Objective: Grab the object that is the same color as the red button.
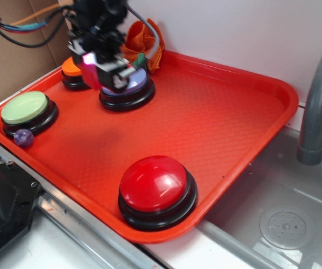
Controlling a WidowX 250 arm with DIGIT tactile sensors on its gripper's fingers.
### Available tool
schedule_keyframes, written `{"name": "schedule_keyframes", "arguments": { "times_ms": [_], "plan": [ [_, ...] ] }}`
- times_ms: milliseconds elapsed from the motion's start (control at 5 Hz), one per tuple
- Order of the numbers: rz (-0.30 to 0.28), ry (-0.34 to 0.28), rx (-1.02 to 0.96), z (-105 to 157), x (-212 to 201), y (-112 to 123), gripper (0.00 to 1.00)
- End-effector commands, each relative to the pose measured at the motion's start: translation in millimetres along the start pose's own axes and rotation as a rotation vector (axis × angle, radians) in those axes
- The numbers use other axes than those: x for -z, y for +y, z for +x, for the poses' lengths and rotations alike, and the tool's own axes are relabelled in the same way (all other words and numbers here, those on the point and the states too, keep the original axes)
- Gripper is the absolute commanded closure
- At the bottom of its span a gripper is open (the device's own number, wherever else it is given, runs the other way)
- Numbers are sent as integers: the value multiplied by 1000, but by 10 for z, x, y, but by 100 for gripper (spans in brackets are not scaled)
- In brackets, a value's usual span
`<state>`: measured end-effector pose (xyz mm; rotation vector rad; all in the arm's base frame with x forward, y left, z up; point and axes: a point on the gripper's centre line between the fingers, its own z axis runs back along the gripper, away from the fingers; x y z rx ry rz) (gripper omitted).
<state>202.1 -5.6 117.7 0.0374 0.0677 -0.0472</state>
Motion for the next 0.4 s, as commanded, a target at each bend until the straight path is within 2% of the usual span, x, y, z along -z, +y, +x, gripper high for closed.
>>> {"name": "schedule_keyframes", "arguments": {
  "times_ms": [0,200],
  "plan": [
    [3,-83,-60,-240,-333,332,100],
    [60,-42,-81,-186,-355,243,100]
  ]
}}
